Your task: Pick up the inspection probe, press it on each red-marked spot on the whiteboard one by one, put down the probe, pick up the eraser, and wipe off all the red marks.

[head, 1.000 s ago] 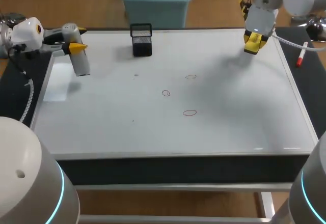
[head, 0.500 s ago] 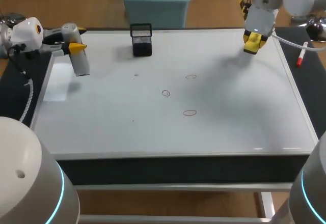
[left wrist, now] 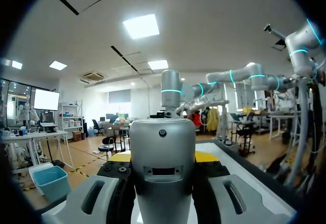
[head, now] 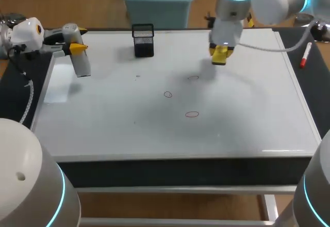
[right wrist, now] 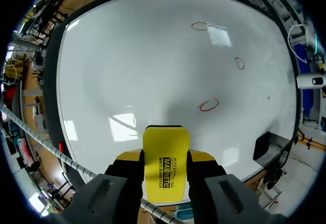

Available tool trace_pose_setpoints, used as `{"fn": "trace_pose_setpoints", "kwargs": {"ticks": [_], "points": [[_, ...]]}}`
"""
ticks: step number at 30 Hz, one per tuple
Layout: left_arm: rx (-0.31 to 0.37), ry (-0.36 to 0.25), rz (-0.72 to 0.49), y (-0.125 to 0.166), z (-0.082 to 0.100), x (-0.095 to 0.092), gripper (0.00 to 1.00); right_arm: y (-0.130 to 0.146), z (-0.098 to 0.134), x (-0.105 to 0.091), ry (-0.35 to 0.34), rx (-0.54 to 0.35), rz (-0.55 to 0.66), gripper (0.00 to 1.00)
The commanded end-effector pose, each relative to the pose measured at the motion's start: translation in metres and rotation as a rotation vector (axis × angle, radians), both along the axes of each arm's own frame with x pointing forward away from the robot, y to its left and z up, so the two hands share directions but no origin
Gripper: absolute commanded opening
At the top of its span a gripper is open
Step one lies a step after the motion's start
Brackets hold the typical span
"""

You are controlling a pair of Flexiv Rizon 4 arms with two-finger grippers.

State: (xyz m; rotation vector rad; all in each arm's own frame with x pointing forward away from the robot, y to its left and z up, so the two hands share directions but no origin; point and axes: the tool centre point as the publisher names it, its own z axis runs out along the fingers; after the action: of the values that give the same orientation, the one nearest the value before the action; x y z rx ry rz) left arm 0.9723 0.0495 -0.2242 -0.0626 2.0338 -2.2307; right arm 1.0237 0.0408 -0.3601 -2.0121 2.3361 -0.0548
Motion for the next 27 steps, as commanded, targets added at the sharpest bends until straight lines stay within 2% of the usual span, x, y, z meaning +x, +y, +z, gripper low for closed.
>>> {"fn": "trace_pose_setpoints", "kwargs": {"ticks": [1,8,14,16,22,27], "points": [[0.001,0.0,-0.001,0.0,0.001,0.0,0.0,0.03,0.005,-0.023,-0.027,-0.057,0.03,0.0],[0.001,0.0,-0.001,0.0,0.001,0.0,0.0,0.084,-0.002,-0.043,-0.04,-0.023,0.088,0.0],[0.001,0.0,-0.001,0.0,0.001,0.0,0.0,0.124,-0.01,-0.061,0.019,0.026,0.146,0.0],[0.001,0.0,-0.001,0.0,0.001,0.0,0.0,0.136,-0.012,-0.069,0.044,0.008,0.172,0.0],[0.001,0.0,-0.001,0.0,0.001,0.0,0.0,0.157,-0.023,-0.087,0.089,0.016,0.197,0.0],[0.001,0.0,-0.001,0.0,0.001,0.0,0.0,0.172,-0.028,-0.095,0.094,0.023,0.216,0.0]]}}
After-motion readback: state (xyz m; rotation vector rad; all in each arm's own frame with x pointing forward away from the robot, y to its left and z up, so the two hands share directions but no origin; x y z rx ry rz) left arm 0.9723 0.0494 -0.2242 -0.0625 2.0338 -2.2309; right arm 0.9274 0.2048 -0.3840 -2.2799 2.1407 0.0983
